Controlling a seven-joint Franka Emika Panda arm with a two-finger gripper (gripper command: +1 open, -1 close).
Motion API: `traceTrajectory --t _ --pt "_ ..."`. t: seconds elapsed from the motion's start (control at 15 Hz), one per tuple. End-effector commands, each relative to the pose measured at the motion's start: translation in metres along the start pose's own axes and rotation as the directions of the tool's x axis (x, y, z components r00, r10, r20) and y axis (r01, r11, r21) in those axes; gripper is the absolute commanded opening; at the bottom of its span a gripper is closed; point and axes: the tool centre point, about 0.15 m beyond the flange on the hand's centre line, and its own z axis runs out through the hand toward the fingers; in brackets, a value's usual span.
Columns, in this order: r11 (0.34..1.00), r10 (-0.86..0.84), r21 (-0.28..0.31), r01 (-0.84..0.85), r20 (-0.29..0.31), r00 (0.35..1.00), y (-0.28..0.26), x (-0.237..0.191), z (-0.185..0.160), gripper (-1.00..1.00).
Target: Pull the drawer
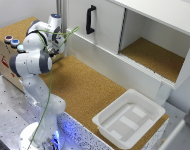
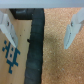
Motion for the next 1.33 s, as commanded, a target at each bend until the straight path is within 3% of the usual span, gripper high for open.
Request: traceTrajectory --t 0.0,0.13,0.8,0.87,1.27 --pt "0.990 0.082 0.112 -0.085 0.037 0.996 -0.001 0.018 0.035 1.00" --pt "0.993 0.044 0.104 -0.050 0.054 0.998 -0.006 0.025 0.046 1.00" --pt "0.980 0.014 0.195 -0.028 0.072 0.997 -0.001 0.034 0.081 1.00" --pt "0.978 0.003 0.207 -0.018 0.075 0.997 -0.002 0.033 0.083 -1.00" --pt "0.980 -0.041 0.196 0.034 0.031 0.999 0.001 0.028 0.078 -1.00"
